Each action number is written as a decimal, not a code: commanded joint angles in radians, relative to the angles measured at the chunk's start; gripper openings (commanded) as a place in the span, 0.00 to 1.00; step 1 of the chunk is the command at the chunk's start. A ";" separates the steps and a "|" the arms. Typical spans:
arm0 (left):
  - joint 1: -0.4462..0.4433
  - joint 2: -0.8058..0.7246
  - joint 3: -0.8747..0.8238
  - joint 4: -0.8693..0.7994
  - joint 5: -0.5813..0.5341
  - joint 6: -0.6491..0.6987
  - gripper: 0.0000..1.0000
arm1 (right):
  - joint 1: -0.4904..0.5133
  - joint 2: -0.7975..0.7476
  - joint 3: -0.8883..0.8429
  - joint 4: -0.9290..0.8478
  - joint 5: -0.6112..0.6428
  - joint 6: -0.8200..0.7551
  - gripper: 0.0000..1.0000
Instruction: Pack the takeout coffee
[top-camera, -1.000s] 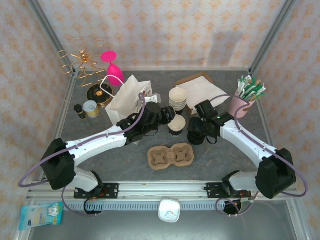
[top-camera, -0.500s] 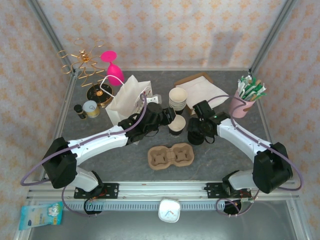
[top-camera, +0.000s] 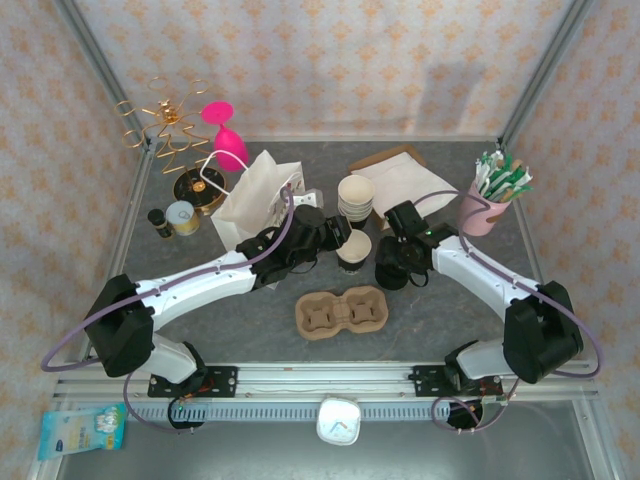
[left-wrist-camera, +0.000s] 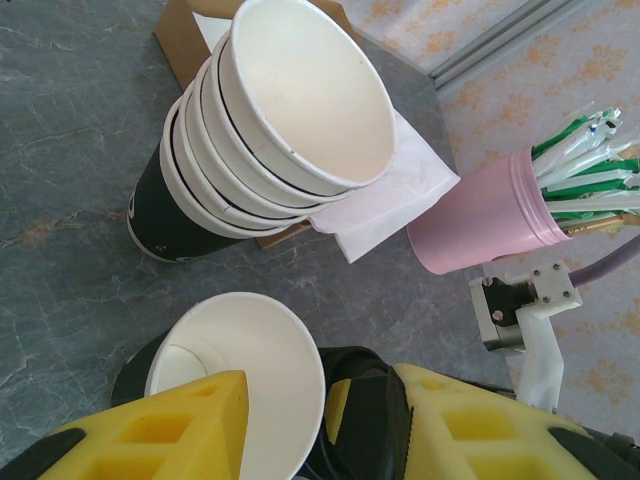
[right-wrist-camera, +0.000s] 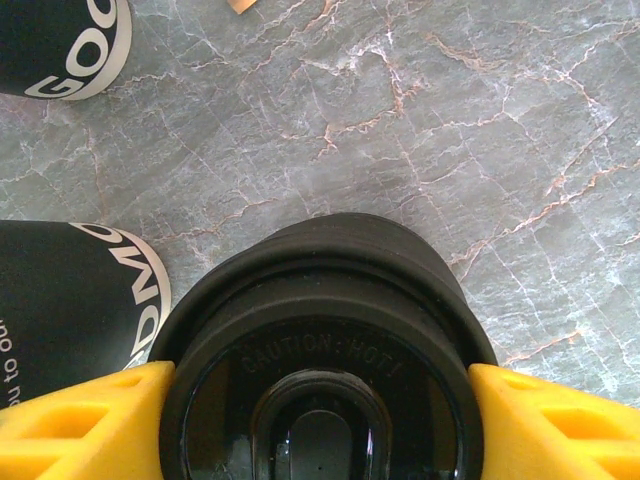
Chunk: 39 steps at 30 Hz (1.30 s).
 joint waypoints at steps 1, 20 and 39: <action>-0.006 0.016 0.029 -0.014 -0.001 0.024 0.42 | 0.006 -0.012 0.011 -0.037 0.041 -0.015 0.69; -0.006 0.000 0.033 -0.026 0.006 0.024 0.41 | 0.006 -0.098 0.161 -0.194 0.099 -0.054 0.69; -0.052 -0.212 0.075 -0.169 0.044 0.033 0.39 | 0.131 0.048 0.433 -0.251 0.049 -0.107 0.69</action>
